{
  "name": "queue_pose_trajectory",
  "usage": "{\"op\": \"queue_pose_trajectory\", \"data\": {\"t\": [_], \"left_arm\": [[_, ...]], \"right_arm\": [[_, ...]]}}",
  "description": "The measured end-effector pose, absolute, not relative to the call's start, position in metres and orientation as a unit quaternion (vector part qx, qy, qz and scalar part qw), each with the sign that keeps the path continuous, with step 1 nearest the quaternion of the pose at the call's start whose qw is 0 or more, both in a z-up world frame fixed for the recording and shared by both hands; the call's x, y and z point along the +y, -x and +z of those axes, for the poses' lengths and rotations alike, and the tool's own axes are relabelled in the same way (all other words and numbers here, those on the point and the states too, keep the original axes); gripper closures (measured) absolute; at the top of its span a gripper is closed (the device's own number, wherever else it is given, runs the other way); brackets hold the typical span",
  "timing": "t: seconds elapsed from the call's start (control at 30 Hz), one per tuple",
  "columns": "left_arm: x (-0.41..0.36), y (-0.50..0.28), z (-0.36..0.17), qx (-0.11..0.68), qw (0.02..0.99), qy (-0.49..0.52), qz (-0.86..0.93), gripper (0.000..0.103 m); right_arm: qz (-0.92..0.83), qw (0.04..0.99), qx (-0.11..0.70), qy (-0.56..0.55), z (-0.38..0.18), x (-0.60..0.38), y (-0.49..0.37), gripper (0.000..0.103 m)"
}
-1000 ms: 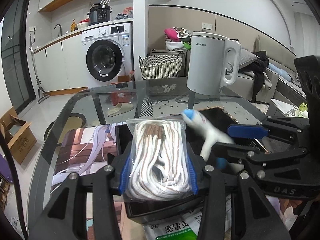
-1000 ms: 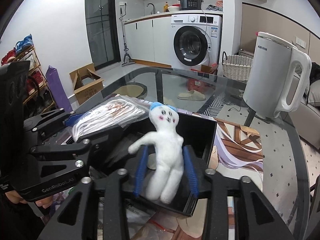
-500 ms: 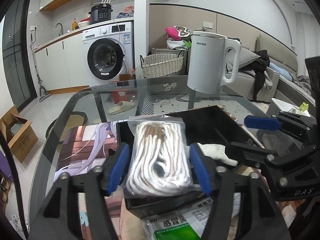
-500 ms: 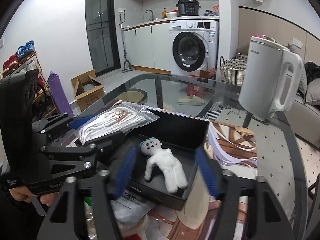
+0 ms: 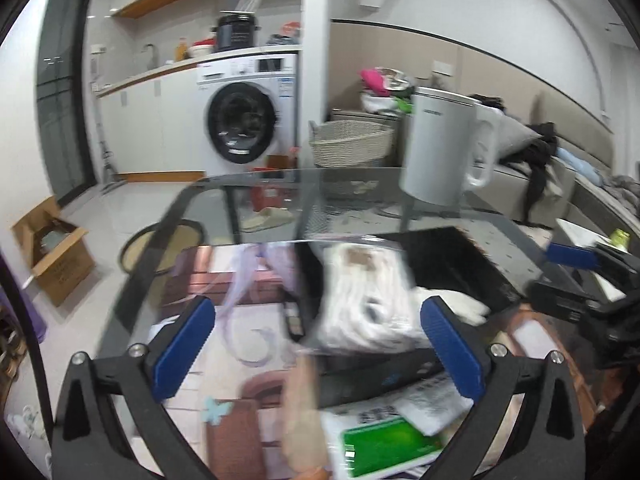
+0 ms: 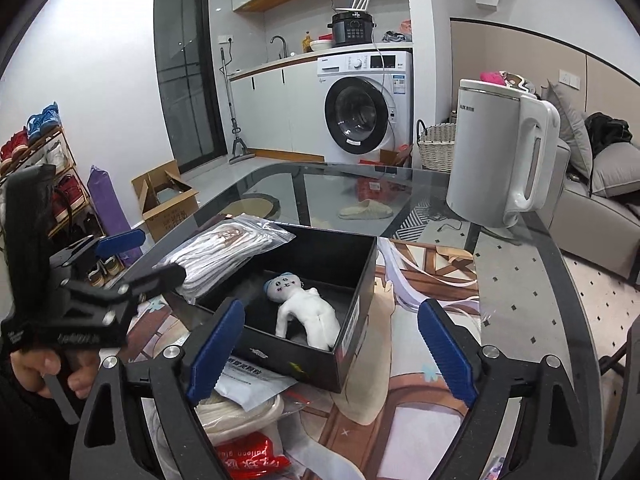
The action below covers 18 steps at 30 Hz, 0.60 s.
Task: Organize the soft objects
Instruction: 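Lower the doll and rope bag into the black box and open both grippers, then withdraw both grippers from the box back toward the remaining pile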
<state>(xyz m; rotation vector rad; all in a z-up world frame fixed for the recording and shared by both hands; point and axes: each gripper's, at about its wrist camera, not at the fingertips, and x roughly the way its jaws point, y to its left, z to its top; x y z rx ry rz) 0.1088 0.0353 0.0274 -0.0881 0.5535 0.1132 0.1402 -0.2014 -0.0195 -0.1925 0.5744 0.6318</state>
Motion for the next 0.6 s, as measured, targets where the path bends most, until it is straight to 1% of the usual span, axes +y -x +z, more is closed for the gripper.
{"op": "queue_pose_trajectory", "data": {"t": [0.13,0.2,0.27,0.4,0.6], "left_arm": [[0.058,-0.112,0.020,0.270,0.955,0.049,0.110,0.000],[0.062,-0.120,0.014,0.287,0.950,0.055,0.110,0.000],[0.056,-0.127,0.009,0.306,0.947,0.059,0.080,0.000],[0.028,-0.131,0.011,0.309,0.949,0.008,0.060,0.000],[0.025,-0.121,0.019,0.310,0.950,0.034,0.028,0.000]], "right_arm": [[0.302,0.907,0.280,0.088,-0.021,-0.208,-0.143,0.012],[0.298,0.907,0.285,0.087,-0.023,-0.209,-0.147,0.012],[0.297,0.906,0.290,0.086,-0.025,-0.210,-0.150,0.012],[0.299,0.905,0.288,0.089,-0.024,-0.211,-0.150,0.012],[0.303,0.902,0.295,0.086,-0.025,-0.211,-0.148,0.012]]}}
